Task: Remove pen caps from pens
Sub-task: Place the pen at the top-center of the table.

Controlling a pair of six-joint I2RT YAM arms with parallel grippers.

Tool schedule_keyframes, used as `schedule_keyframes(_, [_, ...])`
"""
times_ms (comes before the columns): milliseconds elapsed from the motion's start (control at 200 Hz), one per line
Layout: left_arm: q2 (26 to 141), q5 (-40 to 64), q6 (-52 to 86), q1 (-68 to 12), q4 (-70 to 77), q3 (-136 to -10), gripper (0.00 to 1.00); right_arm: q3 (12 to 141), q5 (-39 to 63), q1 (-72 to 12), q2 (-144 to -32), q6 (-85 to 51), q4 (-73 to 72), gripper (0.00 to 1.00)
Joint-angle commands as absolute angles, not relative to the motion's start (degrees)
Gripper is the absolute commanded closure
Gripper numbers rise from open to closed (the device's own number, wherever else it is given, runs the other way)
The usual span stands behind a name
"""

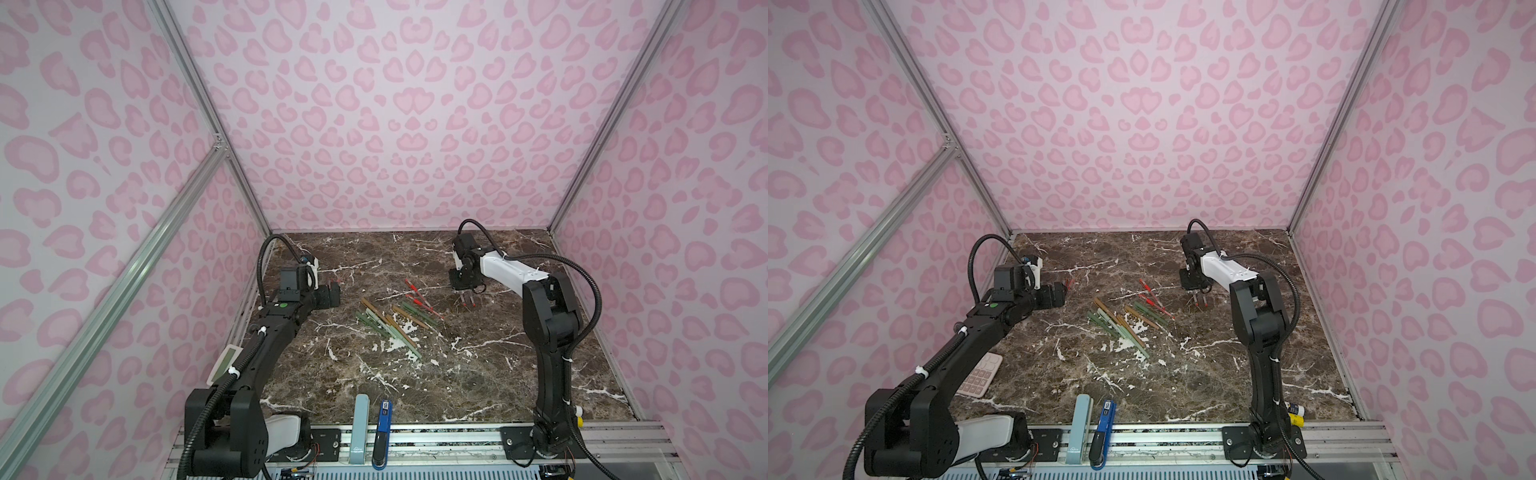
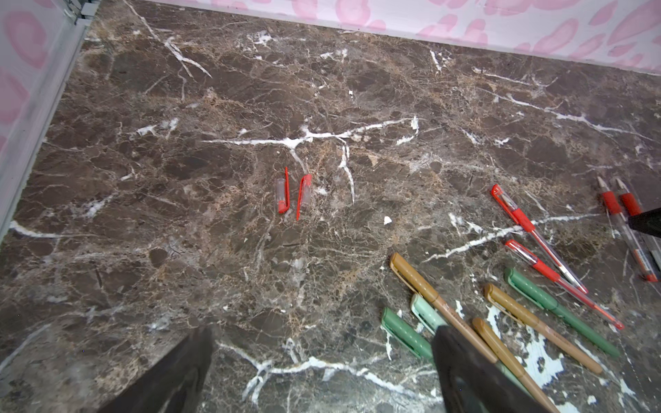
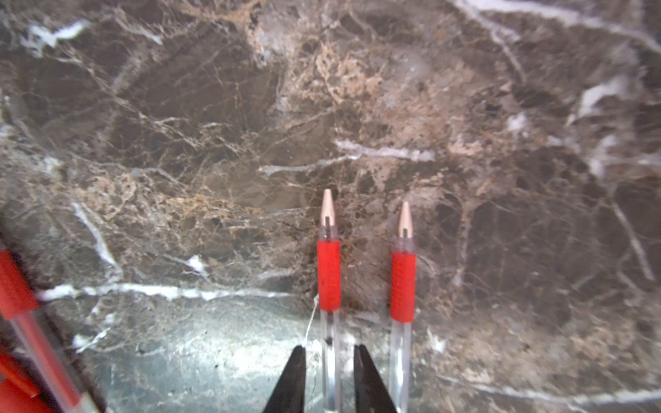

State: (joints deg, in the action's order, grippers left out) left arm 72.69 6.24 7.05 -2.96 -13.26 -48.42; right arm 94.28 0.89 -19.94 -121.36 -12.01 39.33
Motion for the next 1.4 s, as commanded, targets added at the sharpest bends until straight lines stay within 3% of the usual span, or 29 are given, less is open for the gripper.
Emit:
schedule_keyframes(0, [72.08, 7.5, 6.24, -2.79, -10.41, -48.52, 0.02, 94.17, -0.4, -20.98, -120.26, -12.46, 40.55, 0.69])
schedule_keyframes(580, [74.04, 9.4, 6.99, -2.67, -10.58, -48.95, 0.01, 108.01, 6.06, -30.9, -128.84, -8.14, 48.64, 0.7])
schedule_keyframes(970, [74.27, 8.72, 6.93, -2.65, -11.07, -49.48, 0.01, 115.03, 7.51, -32.41, -135.53, -6.6, 52.16, 0.72])
schedule_keyframes(1395, [74.18, 9.94, 7.37, -2.76, -10.74, -49.14, 0.01, 117.05, 6.6, -32.07, -139.46, -4.54, 53.56, 0.81])
